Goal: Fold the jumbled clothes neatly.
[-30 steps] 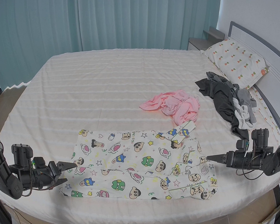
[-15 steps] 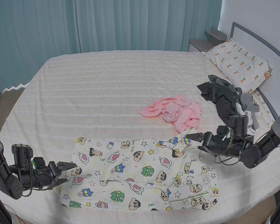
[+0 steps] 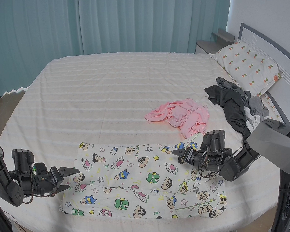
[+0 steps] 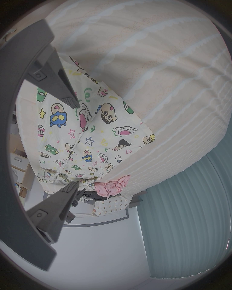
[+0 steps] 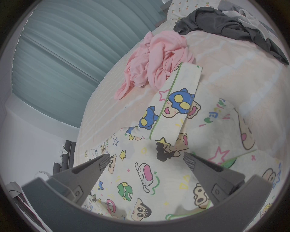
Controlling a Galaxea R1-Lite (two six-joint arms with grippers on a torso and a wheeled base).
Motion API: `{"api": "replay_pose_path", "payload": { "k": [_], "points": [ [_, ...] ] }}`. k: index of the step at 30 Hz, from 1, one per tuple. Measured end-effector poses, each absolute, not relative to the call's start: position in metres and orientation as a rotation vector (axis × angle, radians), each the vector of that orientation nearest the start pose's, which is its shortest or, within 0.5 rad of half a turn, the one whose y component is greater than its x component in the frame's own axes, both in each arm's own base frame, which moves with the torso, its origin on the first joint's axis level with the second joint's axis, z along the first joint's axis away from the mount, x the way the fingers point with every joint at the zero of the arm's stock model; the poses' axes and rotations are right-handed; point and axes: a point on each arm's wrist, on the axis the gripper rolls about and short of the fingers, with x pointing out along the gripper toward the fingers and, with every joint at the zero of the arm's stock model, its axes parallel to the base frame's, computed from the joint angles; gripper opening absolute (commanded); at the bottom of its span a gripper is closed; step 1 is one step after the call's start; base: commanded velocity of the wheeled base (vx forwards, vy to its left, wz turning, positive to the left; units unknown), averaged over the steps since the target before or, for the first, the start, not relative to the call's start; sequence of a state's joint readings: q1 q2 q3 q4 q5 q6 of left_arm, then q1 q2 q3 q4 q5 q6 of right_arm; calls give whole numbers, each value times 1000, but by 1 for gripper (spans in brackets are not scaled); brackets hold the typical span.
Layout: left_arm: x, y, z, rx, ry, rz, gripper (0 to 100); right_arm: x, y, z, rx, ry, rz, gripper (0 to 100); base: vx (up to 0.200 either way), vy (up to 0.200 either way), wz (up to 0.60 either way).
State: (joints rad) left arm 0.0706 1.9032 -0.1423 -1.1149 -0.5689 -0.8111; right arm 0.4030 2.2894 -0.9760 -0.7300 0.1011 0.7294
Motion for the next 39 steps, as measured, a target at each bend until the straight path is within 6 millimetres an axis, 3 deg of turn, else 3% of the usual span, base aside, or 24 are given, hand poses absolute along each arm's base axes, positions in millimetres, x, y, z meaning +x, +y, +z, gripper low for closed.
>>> {"api": "replay_pose_path", "payload": {
  "k": [7,12,28,39],
  "points": [
    [218,3,38,-972,791,-206,100,385,168,11,594,691,223,100,0,0,0],
    [218,3,38,-973,794,-205,100,399,175,16,604,638,235,100,0,0,0],
    [218,3,36,-973,799,-202,100,459,189,82,599,333,277,100,0,0,0],
    [219,3,34,-974,808,-198,100,479,188,73,349,362,304,100,0,0,0]
  ]
}}
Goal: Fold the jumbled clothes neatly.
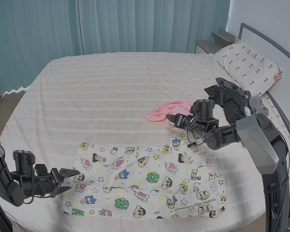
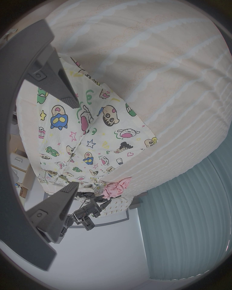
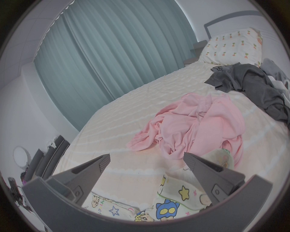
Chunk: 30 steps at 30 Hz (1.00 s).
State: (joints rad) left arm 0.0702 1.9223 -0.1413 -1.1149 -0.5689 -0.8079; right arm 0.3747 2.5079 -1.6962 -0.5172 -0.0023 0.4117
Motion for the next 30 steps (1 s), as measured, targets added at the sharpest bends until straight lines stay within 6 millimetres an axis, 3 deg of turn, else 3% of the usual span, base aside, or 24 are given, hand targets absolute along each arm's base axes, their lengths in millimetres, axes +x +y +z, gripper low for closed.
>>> {"api": "replay_pose_path", "payload": {
  "k": [9,14,22,30],
  "points": [
    [219,3,33,-975,814,-196,100,480,176,89,357,322,294,100,0,0,0],
    [219,3,33,-974,809,-198,100,464,162,87,387,386,266,100,0,0,0],
    [220,3,35,-972,795,-204,100,412,129,72,413,510,245,100,75,0,0],
    [220,4,36,-969,784,-207,100,357,95,63,437,522,246,100,0,0,0]
  ]
}}
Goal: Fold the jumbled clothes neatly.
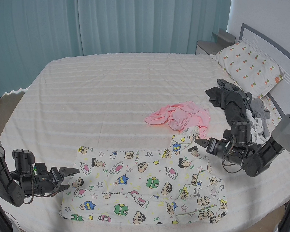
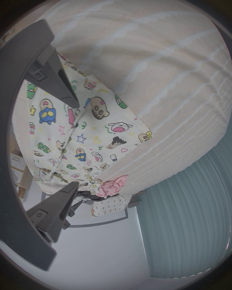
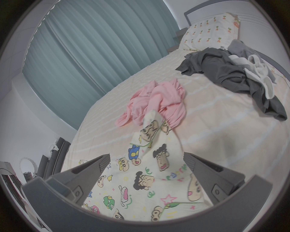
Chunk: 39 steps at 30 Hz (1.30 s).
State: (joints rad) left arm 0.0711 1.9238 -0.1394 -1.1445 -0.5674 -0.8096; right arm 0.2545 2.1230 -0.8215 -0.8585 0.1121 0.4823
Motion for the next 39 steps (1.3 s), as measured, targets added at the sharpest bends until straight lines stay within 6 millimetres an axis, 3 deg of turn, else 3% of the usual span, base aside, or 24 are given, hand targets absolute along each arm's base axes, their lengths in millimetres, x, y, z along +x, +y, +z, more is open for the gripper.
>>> {"api": "replay_pose_path", "payload": {
  "k": [6,14,19,26,33,39],
  "points": [
    [225,5,39,-943,735,-192,100,335,67,64,468,532,243,100,0,0,0],
    [256,8,50,-760,589,-250,100,327,59,62,467,558,259,100,0,0,0],
    [286,10,52,-642,611,-255,100,326,59,59,468,572,270,100,0,0,0],
    [343,17,54,-464,651,-221,100,325,60,54,453,593,281,100,0,0,0],
    [390,15,32,-360,718,-206,100,321,60,47,430,619,289,100,0,0,0],
    [410,3,10,-327,752,-204,100,320,61,42,416,634,293,100,0,0,0]
  ]
}}
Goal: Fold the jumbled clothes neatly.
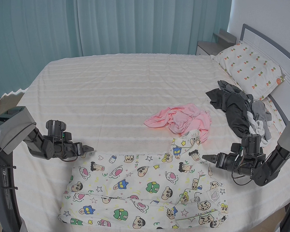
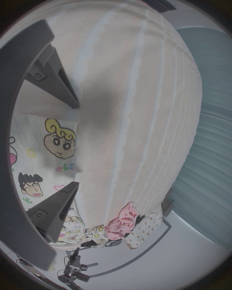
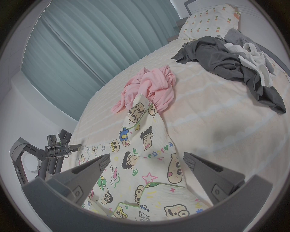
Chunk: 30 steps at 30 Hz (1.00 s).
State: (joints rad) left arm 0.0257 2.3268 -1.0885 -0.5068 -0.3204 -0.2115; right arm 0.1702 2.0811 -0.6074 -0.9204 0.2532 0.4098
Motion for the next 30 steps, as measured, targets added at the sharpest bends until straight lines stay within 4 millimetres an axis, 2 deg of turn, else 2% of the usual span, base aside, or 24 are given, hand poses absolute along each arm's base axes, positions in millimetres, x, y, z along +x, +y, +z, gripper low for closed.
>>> {"api": "replay_pose_path", "payload": {
  "k": [6,13,14,21,30],
  "points": [
    [414,-8,1,-319,769,-223,100,321,60,38,415,639,290,100,0,0,0],
    [414,-8,-2,-320,774,-224,100,324,61,35,416,644,288,100,0,0,0],
    [414,-7,-3,-321,775,-222,0,324,61,35,416,645,288,100,0,0,0],
    [412,2,-3,-331,784,-200,0,326,60,34,416,644,286,100,0,0,0],
    [408,10,6,-338,769,-183,0,335,58,34,419,628,277,100,0,0,0]
  ]
}}
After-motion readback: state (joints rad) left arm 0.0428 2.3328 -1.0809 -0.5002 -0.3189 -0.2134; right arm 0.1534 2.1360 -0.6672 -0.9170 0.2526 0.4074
